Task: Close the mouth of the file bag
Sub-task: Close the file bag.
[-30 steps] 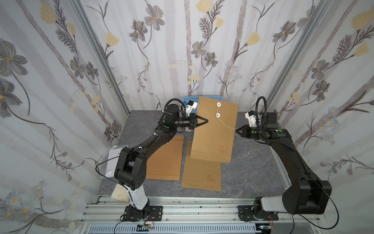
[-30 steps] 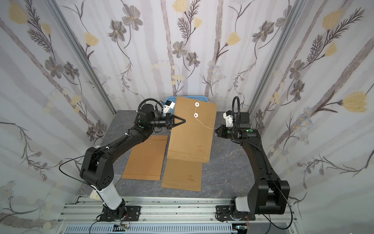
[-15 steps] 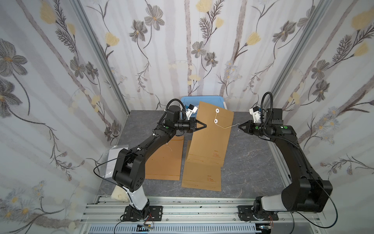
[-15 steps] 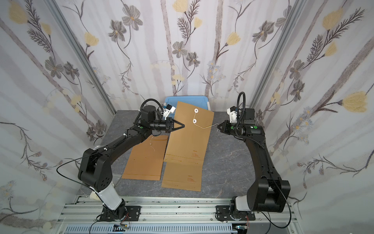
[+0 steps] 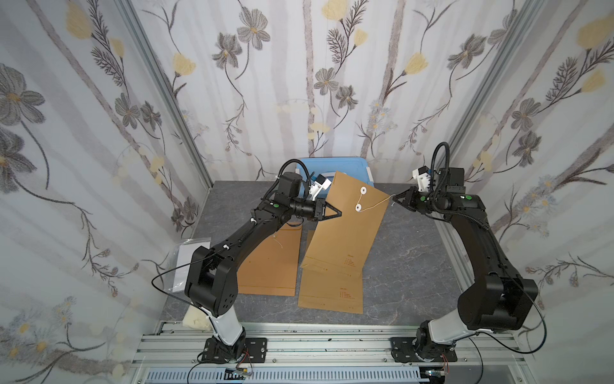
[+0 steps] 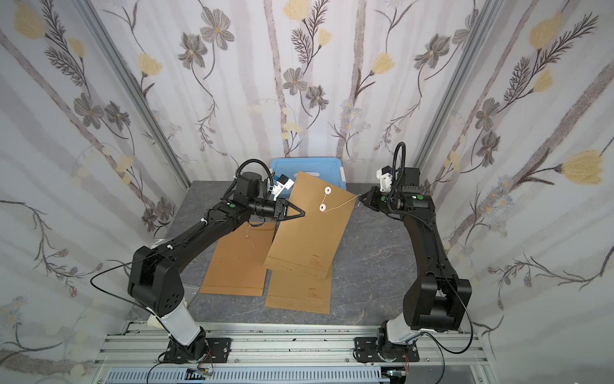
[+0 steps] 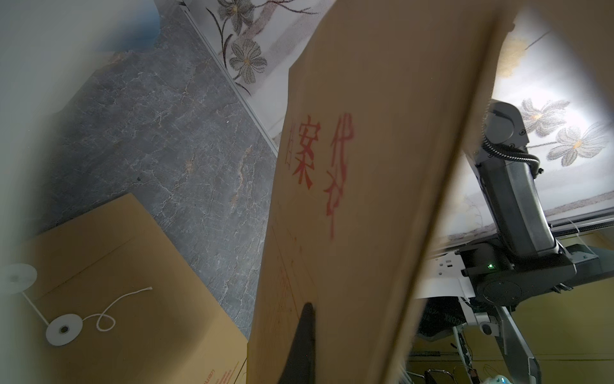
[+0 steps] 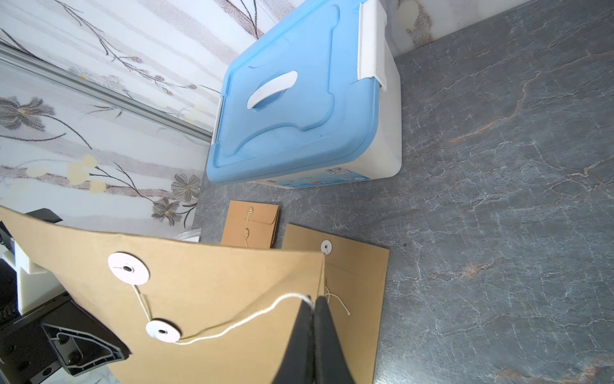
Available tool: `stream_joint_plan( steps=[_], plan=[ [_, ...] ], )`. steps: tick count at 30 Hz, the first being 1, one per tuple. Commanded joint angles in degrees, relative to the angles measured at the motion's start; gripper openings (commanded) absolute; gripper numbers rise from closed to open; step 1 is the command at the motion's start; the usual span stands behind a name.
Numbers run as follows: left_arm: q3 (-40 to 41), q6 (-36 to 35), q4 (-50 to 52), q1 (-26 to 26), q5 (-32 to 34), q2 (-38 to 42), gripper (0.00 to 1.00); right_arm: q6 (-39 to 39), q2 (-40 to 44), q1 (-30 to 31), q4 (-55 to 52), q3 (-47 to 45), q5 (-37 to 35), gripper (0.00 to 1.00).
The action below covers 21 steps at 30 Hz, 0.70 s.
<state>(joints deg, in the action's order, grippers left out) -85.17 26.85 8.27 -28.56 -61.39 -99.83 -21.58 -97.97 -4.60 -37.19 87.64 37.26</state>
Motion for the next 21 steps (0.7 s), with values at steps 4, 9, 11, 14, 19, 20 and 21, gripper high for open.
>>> stream_joint_plan(
  steps=[4, 9, 11, 14, 19, 20, 21],
  plan=[
    [-3.31, -4.88, 5.67, -0.28, 0.48, -2.61, 0.00, -1.36, -2.57, 0.13, -0.47, 4.28, -0.04, 0.00],
    [-7.14, -5.99, 9.15, -1.05, -0.29, -5.50, 0.00, -1.88, -4.19, 0.86, -0.56, 7.11, 0.44, 0.00],
    [-7.76, -6.00, 9.40, -1.36, -0.38, -6.24, 0.00, -2.30, -4.59, 1.09, 0.10, 7.59, 0.21, 0.00],
    [-7.80, -6.29, 9.21, -1.85, -1.67, -6.60, 0.00, -2.68, -5.84, 1.14, -0.36, 9.12, -0.02, 0.00],
    [-5.70, -3.48, 4.04, -1.99, -2.42, -6.29, 0.00, -3.21, -5.85, 1.01, 0.31, 8.12, -2.25, 0.00],
    [-5.59, -3.58, 3.87, -2.11, -2.53, -6.08, 0.00, -3.79, -5.74, 0.91, 1.40, 7.52, -2.01, 0.00],
    [-6.34, -4.65, 5.44, -2.28, -3.08, -6.41, 0.00, -4.39, -5.90, 0.77, 2.52, 7.20, -1.15, 0.00]
  ],
)
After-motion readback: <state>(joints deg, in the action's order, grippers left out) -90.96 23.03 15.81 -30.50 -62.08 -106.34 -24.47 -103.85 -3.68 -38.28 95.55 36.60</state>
